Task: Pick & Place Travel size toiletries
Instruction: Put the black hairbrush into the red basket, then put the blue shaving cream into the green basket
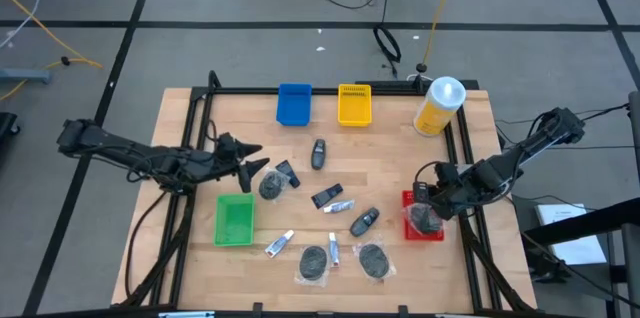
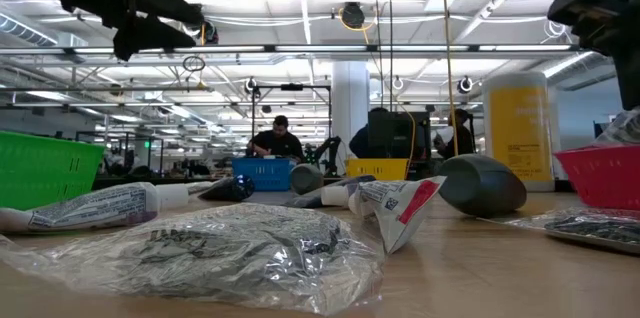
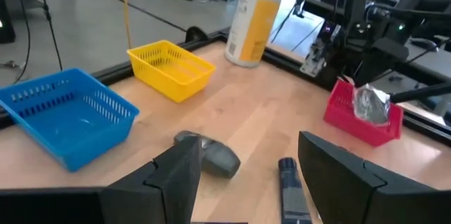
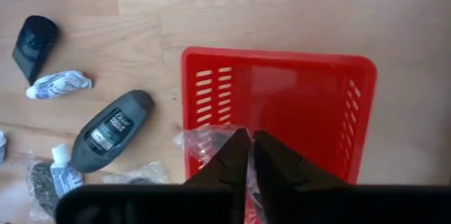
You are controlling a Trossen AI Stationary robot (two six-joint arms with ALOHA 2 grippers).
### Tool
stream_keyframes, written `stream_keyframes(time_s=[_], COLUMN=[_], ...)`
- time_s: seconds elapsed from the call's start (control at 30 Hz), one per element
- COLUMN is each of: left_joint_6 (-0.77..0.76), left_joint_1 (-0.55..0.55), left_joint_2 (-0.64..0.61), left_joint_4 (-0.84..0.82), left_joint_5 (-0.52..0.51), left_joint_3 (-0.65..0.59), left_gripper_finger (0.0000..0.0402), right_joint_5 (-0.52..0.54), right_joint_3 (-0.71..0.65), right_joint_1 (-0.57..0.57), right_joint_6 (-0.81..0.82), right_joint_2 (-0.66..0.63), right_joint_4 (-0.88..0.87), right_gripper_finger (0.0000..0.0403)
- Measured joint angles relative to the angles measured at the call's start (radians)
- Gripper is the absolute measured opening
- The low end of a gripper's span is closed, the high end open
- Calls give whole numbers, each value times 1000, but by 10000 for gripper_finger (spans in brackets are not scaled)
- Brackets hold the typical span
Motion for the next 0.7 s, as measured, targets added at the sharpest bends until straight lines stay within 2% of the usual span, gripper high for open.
stream_keyframes(time_s=[0.27, 0.5, 0.63, 0.7], left_joint_6=[4, 2, 42, 81], left_joint_1=[0, 35, 72, 96], left_joint_2=[44, 49, 49, 58], left_joint_4=[1, -5, -103, -192], left_joint_5=[36, 140, 181, 211], left_joint_3=[0, 3, 68, 121], left_gripper_finger=[234, 234, 234, 234], right_joint_5=[-21, -15, 51, 134], right_joint_3=[-1, -1, -1, 4], right_joint_1=[0, 0, 0, 0], right_joint_6=[6, 35, 26, -2], right_joint_2=[-13, -56, -77, -86], right_joint_4=[-66, -111, -102, -79], right_gripper_finger=[78, 96, 94, 92])
